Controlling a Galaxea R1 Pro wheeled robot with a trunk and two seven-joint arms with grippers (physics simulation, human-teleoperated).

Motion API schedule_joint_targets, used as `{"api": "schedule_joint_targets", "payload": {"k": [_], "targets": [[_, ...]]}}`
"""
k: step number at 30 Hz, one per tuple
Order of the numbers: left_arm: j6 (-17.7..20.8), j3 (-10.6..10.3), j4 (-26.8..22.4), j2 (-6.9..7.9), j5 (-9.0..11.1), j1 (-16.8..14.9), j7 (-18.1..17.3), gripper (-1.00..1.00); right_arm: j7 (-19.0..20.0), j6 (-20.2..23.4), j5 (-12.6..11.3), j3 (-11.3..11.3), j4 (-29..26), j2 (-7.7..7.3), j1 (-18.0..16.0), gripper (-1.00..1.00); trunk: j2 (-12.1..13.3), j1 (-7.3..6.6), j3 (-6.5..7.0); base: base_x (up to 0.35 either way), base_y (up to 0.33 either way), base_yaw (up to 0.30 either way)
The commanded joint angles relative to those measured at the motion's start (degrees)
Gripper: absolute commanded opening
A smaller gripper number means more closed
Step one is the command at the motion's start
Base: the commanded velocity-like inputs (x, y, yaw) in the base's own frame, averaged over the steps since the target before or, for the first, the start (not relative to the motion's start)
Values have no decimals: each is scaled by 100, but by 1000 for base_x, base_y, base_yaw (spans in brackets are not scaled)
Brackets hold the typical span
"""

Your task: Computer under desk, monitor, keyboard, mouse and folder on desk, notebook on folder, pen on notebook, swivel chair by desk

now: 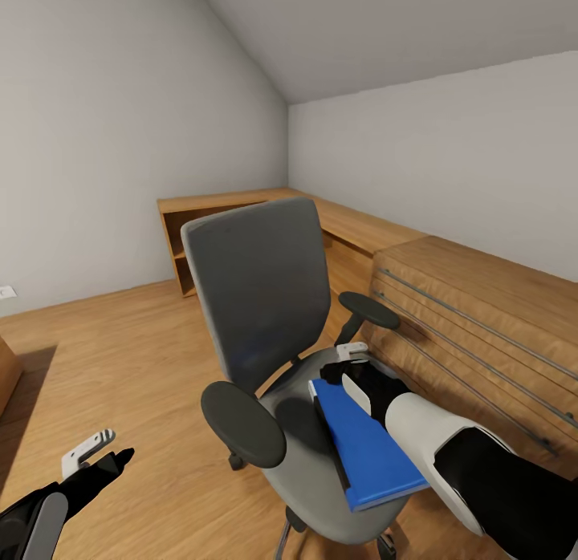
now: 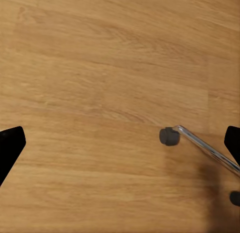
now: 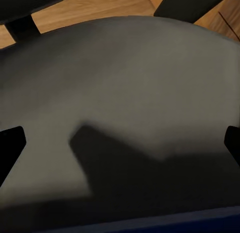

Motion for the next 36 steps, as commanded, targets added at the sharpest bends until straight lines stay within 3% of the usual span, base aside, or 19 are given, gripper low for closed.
{"api": "schedule_joint_targets", "payload": {"k": [1,30,36], "targets": [[24,1,-8,1,61,-2,46,100,-42,29,-68,10,97,-4,-2,100,-2,0,-6,0,0,0],[-18,7,9,1,61,-2,28,100,-40,29,-50,27,87,-4,0,100,-2,0,-6,-54,0,0],[-13,10,10,1,61,-2,27,100,-37,19,-50,22,81,-4,-1,100,-2,0,-6,-211,0,0]]}}
